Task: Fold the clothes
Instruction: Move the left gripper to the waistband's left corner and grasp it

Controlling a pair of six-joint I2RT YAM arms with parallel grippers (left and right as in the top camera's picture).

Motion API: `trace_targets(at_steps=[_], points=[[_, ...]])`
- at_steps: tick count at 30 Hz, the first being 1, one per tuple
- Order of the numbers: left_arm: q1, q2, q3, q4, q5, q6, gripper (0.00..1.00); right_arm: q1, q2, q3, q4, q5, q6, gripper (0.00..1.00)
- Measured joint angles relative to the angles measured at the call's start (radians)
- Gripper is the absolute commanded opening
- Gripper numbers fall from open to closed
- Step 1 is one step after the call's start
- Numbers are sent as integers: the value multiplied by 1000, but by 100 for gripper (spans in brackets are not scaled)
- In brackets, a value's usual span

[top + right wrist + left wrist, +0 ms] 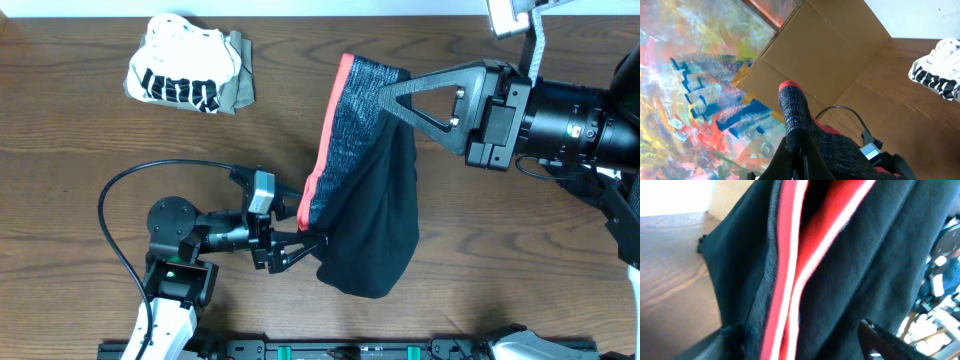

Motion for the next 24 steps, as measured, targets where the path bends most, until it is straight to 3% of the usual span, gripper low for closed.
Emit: trace_targets(at_steps=[3,6,24], points=[[-11,3,3,2,-9,-5,44,0,0,0,0,0,0,1],[-14,5,5,2,-19,-1,37,0,0,0,-5,0,-3,1],[28,5,16,3,-30,-3,38,0,0,0,-63,0,-35,1]])
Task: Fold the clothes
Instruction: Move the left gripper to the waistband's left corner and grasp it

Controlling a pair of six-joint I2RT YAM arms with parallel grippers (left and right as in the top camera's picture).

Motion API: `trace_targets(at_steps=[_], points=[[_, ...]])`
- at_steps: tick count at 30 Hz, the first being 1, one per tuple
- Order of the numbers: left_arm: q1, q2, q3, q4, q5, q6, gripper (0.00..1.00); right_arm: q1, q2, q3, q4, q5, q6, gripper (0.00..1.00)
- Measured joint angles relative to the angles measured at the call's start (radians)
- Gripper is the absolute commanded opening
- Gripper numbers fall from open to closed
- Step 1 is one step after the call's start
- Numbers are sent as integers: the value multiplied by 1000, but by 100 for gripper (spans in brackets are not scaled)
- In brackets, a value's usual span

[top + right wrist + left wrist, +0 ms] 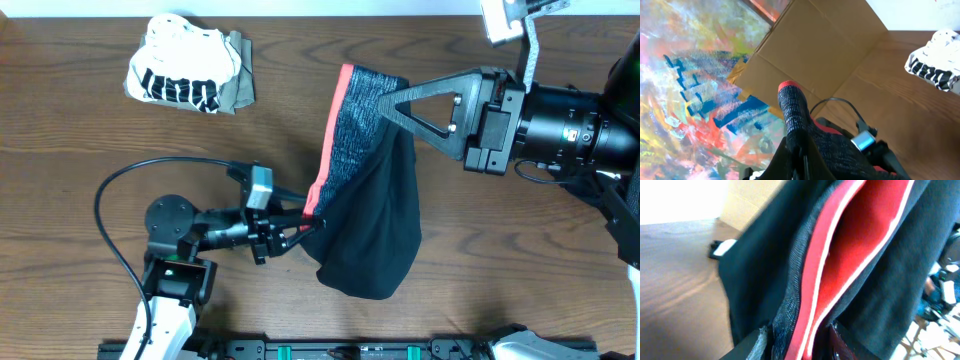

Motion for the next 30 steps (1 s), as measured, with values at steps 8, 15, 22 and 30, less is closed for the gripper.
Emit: trace_targets(at_steps=[8,15,22,30], points=[[53,0,6,1,1,-12,38,0,0,0,-6,0,-11,2],[54,0,6,1,1,-20,38,0,0,0,-5,0,-13,2],[11,53,6,2,2,-20,38,0,0,0,-5,0,-15,2],[-36,122,6,8,2,-16,30,0,0,0,-6,0,-15,2]])
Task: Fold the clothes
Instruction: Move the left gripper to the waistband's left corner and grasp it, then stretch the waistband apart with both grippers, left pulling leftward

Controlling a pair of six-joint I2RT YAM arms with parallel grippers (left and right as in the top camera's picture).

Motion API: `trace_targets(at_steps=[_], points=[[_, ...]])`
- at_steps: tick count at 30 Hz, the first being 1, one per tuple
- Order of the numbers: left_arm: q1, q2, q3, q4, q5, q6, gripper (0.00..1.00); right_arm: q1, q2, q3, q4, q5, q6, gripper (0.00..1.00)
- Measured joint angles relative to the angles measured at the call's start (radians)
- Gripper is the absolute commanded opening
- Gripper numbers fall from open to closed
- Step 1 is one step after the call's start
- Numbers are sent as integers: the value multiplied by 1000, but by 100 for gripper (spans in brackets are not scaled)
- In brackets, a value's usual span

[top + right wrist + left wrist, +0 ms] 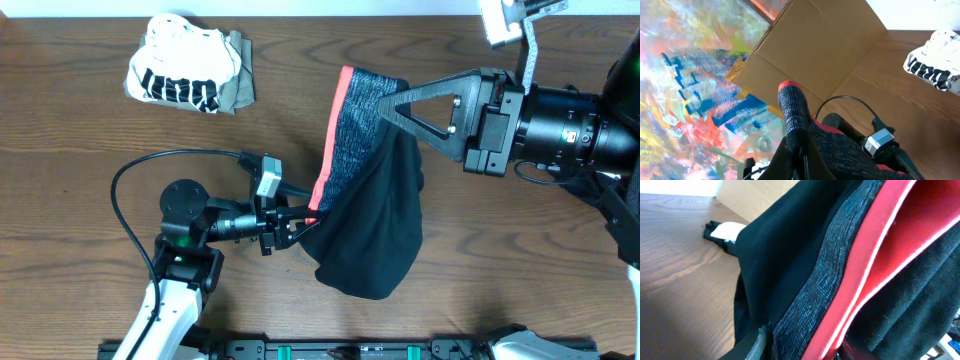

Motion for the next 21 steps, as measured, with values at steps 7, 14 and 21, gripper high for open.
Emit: trace_targets(at_steps=[7,14,21], points=[[0,2,2,48,-5,-9,6,0,0,0,-2,0,-4,1],[19,3,16,312,-4,-167,6,0,0,0,-45,11,-50,1],[151,-4,118,377,4,-332,6,0,0,0,-216,243,-158,1]])
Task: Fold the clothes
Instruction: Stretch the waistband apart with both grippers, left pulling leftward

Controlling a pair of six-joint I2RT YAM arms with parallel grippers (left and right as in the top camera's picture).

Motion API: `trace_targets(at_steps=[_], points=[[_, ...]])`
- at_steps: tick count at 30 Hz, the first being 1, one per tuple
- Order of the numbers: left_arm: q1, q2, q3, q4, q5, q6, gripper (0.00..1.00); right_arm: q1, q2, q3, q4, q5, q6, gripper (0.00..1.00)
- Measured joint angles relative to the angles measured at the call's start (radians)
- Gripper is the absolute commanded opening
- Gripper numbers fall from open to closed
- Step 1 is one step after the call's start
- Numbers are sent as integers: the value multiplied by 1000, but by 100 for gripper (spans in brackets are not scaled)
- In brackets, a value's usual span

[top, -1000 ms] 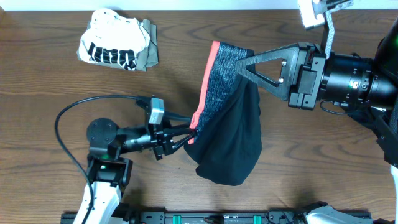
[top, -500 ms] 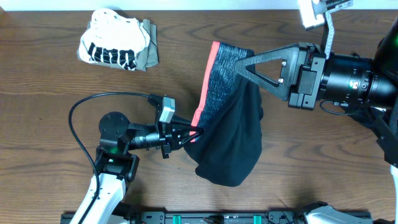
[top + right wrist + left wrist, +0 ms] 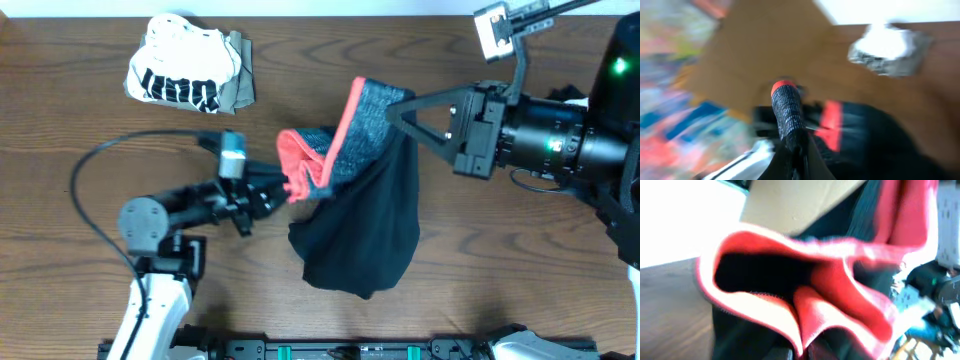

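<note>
A black pair of shorts [image 3: 365,235] with a grey-blue waistband [image 3: 362,120] and red lining hangs above the table between both grippers. My right gripper [image 3: 398,108] is shut on the band's upper end; the right wrist view shows the grey knit [image 3: 787,107] rising from the right gripper [image 3: 796,155], though that view is blurred. My left gripper [image 3: 283,188] is shut on the band's other end, stretched out to the left. In the left wrist view the red lining [image 3: 840,310] gapes open above the left gripper [image 3: 801,353].
A folded white-and-black garment [image 3: 190,75] on an olive one lies at the back left, also in the right wrist view as a folded pile [image 3: 887,42]. The left arm's black cable [image 3: 90,190] loops over the wooden table [image 3: 500,260]. The right arm's body [image 3: 560,140] fills the right side.
My left gripper, whose jaws stood around the waistband's lower end, is now shut on it and sits further left and back, with the band pulled out sideways and its red lining showing. The right gripper shifted slightly.
My right gripper held the shorts up by the waistband throughout. My left gripper first stood open by the hanging band's lower end, then had its jaws around the band. Now it is shut on it, and the band spans between both grippers.
</note>
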Motion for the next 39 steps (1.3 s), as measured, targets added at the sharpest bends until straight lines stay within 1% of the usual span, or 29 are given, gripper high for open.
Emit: trace_targets(at_steps=[4,9,14,20,24,29,36,39], points=[[93,-9,106,0,31,-84,6,0,0,0,-56,239,-58,1],[177,-11,254,2,71,-168,6,0,0,0,-95,504,-98,1],[243,-12,426,0,109,-256,6,0,0,0,-97,637,-110,1],[274,-14,599,-2,143,-349,6,0,0,0,-80,729,-113,1],[284,-14,702,-69,165,-382,6,7,-6,0,-29,749,-113,1],[294,-3,827,-148,172,-397,6,9,-47,0,28,750,-113,1],[295,33,956,-233,165,-409,6,9,-165,14,75,795,-126,1],[295,59,1021,-294,164,-409,6,9,-210,32,77,809,-132,1]])
